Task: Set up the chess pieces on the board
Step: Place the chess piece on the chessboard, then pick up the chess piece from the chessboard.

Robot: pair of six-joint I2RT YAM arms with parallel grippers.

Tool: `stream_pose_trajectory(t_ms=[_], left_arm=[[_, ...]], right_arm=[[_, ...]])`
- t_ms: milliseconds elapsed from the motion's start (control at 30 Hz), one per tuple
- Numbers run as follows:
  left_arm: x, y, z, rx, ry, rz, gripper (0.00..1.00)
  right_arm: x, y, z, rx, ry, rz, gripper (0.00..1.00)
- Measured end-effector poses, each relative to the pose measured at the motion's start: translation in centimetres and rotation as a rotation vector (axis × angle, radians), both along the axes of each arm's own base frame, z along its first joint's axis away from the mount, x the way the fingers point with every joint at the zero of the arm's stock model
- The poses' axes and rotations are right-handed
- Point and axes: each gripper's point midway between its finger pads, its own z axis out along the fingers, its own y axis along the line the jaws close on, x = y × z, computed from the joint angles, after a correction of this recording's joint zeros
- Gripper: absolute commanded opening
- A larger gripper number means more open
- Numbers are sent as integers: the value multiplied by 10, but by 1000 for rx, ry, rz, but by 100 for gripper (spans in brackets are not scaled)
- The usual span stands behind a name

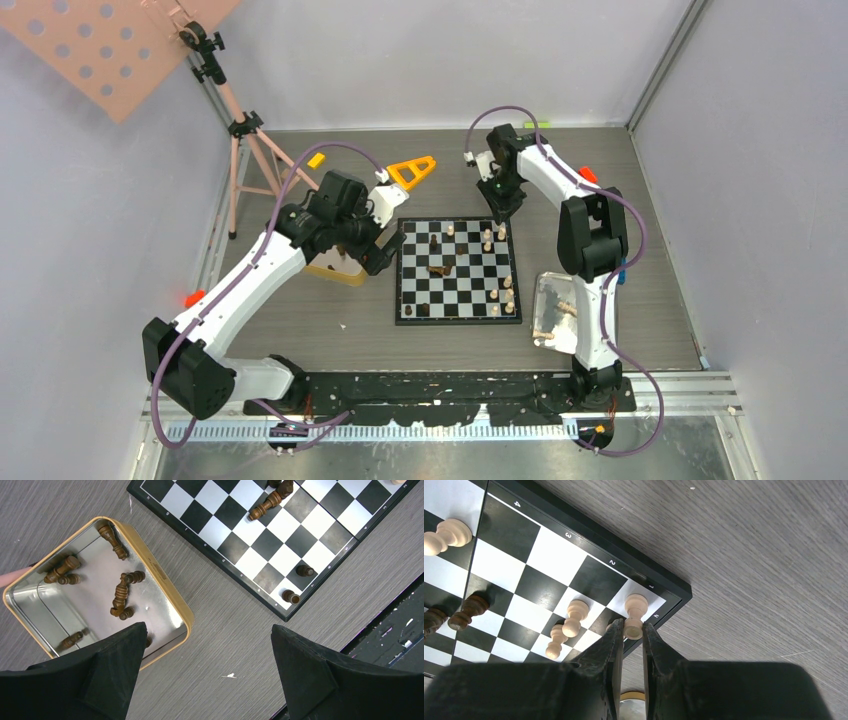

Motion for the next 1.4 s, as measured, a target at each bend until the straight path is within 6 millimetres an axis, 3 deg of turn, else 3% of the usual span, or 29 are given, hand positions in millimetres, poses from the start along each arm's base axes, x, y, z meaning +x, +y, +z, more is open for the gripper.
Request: stream_pose_trajectory(t_ms=[167, 233, 400, 567, 667, 767, 1000, 1200, 1400], left_arm=[[0, 0, 0, 0, 0, 0, 98], [0, 0, 0, 0, 0, 0, 98], [0, 0, 0, 0, 0, 0, 98], [0, 0, 0, 0, 0, 1, 98], [0, 0, 0, 0, 0, 0, 98], [0, 0, 0, 0, 0, 0, 98], [0, 0, 0, 0, 0, 0, 98], [0, 0, 0, 0, 0, 0, 98], [0, 0, 0, 0, 0, 0, 98]], right_arm=[[-1, 1, 0, 4, 4, -7, 45], [-1, 1, 0, 7, 7, -19, 53], [5, 8, 7, 41, -26, -48, 64], [16, 28, 34, 103, -127, -39, 65], [14, 53, 49, 139, -170, 9, 63], [4, 81, 51, 163, -173, 72, 61], [-18, 120, 36, 183, -123, 164, 58], [-18, 123, 10, 163, -74, 168, 51], [-16, 124, -4, 152, -51, 167, 36]])
